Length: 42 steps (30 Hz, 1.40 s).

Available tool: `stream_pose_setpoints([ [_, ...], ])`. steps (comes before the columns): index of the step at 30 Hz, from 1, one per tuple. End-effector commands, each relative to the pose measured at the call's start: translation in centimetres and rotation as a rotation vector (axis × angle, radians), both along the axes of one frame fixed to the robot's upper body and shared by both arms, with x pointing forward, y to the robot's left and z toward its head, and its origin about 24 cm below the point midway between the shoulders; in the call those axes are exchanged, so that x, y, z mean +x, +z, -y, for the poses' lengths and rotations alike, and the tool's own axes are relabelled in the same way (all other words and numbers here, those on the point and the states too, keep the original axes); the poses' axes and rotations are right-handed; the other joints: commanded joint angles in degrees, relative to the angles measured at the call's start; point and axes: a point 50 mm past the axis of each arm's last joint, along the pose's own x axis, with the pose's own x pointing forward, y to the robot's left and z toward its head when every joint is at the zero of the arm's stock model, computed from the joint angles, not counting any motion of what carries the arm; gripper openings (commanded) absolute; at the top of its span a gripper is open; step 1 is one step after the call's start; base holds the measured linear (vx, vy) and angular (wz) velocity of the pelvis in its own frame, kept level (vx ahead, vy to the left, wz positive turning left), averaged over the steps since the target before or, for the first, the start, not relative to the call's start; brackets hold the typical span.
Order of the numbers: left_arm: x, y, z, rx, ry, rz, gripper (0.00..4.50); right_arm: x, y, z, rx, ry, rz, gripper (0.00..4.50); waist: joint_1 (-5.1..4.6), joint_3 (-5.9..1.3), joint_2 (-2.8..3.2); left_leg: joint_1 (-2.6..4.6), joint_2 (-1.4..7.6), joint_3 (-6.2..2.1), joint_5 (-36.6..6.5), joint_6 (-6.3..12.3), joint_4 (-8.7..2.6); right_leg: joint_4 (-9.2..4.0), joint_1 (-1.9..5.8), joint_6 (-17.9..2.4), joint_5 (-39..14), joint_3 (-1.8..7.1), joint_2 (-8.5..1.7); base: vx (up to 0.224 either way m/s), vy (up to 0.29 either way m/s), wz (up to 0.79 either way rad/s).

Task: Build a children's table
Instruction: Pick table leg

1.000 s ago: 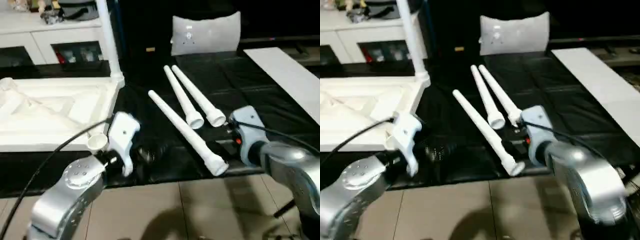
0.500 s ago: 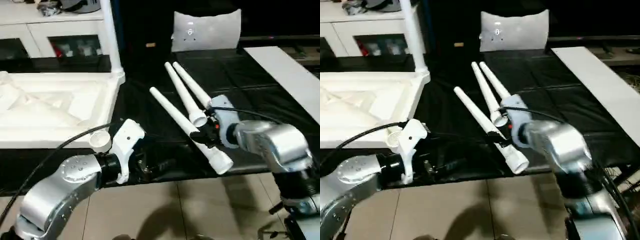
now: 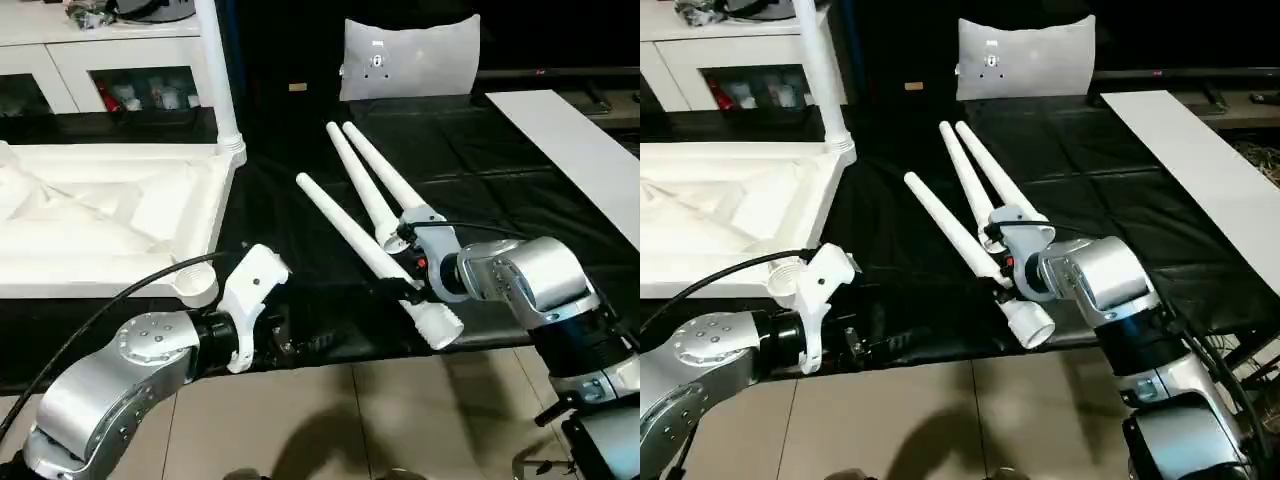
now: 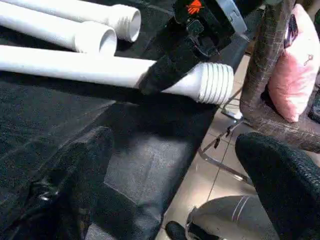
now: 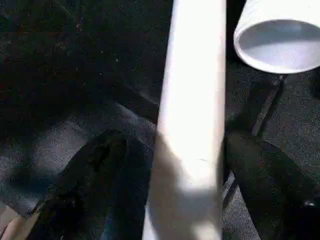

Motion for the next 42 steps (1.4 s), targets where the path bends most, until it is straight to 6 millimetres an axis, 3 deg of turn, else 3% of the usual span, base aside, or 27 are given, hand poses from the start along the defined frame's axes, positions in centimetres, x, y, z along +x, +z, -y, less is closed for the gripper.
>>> stream_pose_setpoints([
  [1, -0.1, -0.3, -0.1, 0.006, -0.005, -0.012, 4.50, 0.3, 0.3, -0.1, -0.012, 0.016, 0.012, 3.28, 0.14, -2.67, -0.28, -0.02, 0.28, 1.10, -12.7, -2.13, -4.33, -5.43, 2.71, -9.4, -17.2, 1.98, -2.47, 0.000, 0.000, 0.00],
  [6, -0.2, -0.4, 0.0, 0.009, -0.009, -0.018, 4.50, 0.2, -0.7, 0.3, -0.023, 0.015, -0.026, 2.91, 0.05, -2.77, -0.65, 0.01, 0.30, 1.18, -12.5, -2.07, -4.26, -5.41, 2.72, -9.8, -16.5, 2.01, -2.34, 0.000, 0.000, 0.00],
  [13, -0.5, -0.1, 0.3, 0.014, -0.018, -0.017, 4.50, 0.0, -2.0, 0.5, -0.023, 0.027, -0.070, 2.23, 0.08, -2.79, -0.61, 0.05, 0.36, 1.19, -12.5, -1.83, -4.28, -5.34, 2.73, -10.3, -16.3, 2.01, -2.35, 0.000, 0.000, 0.00],
  [21, -0.6, 0.0, 0.5, 0.023, -0.020, -0.014, 4.50, 0.4, -2.6, 0.5, -0.009, 0.000, -0.061, 1.98, -0.03, -2.52, -0.61, 0.47, 0.39, 1.01, -17.4, -2.29, -4.51, -6.08, 2.10, -8.5, -23.4, 1.93, -2.47, 0.000, 0.000, 0.00],
  [24, -0.4, 0.0, 0.4, 0.028, -0.006, -0.002, 4.50, 0.8, -1.8, 0.6, 0.049, -0.041, -0.017, 1.93, -0.10, -2.70, -0.77, 0.43, 0.35, 0.95, -17.4, -2.49, -4.51, -6.09, 2.20, -8.1, -23.4, 1.89, -2.44, 0.000, 0.000, 0.00],
  [28, -0.3, 0.0, 0.3, 0.028, 0.012, 0.006, 4.50, 0.9, -0.6, 0.5, 0.154, -0.070, 0.033, 1.91, 0.02, -3.02, -0.67, 0.37, 0.41, 1.04, -15.3, -2.24, -4.50, -5.65, 2.44, -9.1, -18.2, 2.00, -2.25, 0.000, 0.000, 0.00],
  [34, 0.5, 0.1, 0.0, 0.016, 0.112, 0.065, 4.50, 1.0, 2.7, 0.3, 0.366, -0.126, 0.299, 1.90, 0.15, -3.40, -0.12, 0.17, 0.52, 1.22, -11.4, -2.00, -4.38, -5.15, 2.82, -10.5, -10.5, 2.05, -2.22, 0.000, 0.000, 0.00],
  [35, 0.7, 0.2, 0.0, 0.013, 0.121, 0.073, 4.50, 1.0, 2.9, 0.4, 0.373, -0.136, 0.310, 1.90, 0.09, -3.54, -0.25, 0.20, 0.51, 1.17, -10.5, -1.87, -4.42, -4.99, 2.98, -10.8, -9.0, 1.95, -2.09, 0.000, 0.000, 0.00],
  [38, 1.8, 0.5, -0.2, 0.017, 0.216, 0.154, 4.50, 0.6, 4.5, 0.8, 0.437, -0.221, 0.405, 1.90, -0.04, -3.23, 0.20, 0.35, 0.37, 1.16, -12.2, -2.07, -4.61, -5.30, 2.85, -10.3, -10.9, 1.91, -1.95, 0.000, 0.000, 0.00],
  [42, 2.8, 1.3, 0.1, -0.015, 0.284, 0.207, 4.50, -0.4, 6.1, 0.0, 0.554, -0.222, 0.490, 1.90, 0.02, -3.19, 0.24, 0.50, 0.30, 1.13, -13.2, -2.34, -4.79, -5.79, 2.74, -8.1, -14.1, 1.99, -2.03, 0.000, 0.000, 0.00],
])
